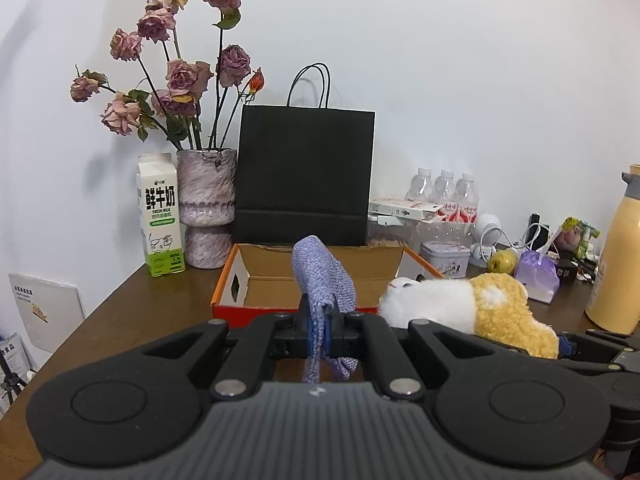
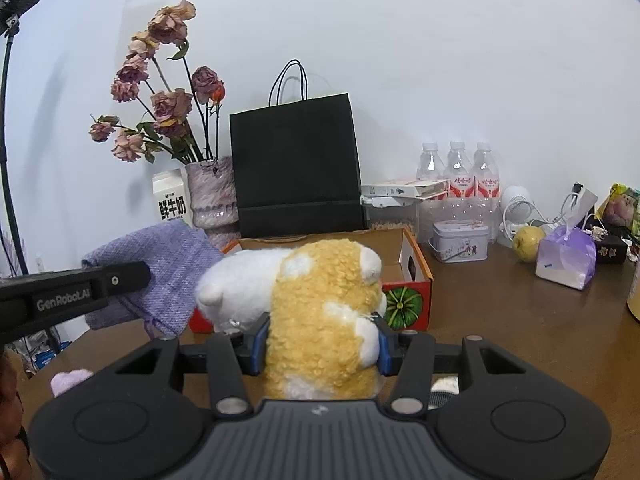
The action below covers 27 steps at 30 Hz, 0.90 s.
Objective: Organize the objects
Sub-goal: 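Carry the lavender cloth in the left tool and plush in the right tool over the box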
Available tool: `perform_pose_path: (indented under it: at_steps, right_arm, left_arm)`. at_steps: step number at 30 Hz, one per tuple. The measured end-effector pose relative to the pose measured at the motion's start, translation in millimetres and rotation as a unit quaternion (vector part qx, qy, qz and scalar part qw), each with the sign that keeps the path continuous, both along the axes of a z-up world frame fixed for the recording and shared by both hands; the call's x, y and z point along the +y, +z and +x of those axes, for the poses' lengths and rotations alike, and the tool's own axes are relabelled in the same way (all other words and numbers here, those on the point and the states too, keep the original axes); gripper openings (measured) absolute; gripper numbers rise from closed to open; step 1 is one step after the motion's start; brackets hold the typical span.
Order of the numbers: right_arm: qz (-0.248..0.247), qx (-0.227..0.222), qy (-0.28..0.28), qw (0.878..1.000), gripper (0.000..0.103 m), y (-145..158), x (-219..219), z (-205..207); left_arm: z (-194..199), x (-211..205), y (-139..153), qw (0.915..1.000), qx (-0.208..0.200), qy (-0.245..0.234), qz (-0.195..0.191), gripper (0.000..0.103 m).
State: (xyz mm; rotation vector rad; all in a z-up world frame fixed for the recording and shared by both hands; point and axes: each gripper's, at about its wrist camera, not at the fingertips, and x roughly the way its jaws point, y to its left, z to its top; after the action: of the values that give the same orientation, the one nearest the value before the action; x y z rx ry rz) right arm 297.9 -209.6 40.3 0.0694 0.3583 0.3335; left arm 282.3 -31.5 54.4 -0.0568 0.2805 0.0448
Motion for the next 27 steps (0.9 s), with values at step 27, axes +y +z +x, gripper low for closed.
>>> perform_pose_path:
  at_steps: [27]
  right_arm:
    - [0.002, -0.009, -0.014, 1.0, 0.048, 16, 30, 92]
  left_arm:
    - [95, 22, 12, 0.9977, -0.006, 0.047, -0.048, 0.006]
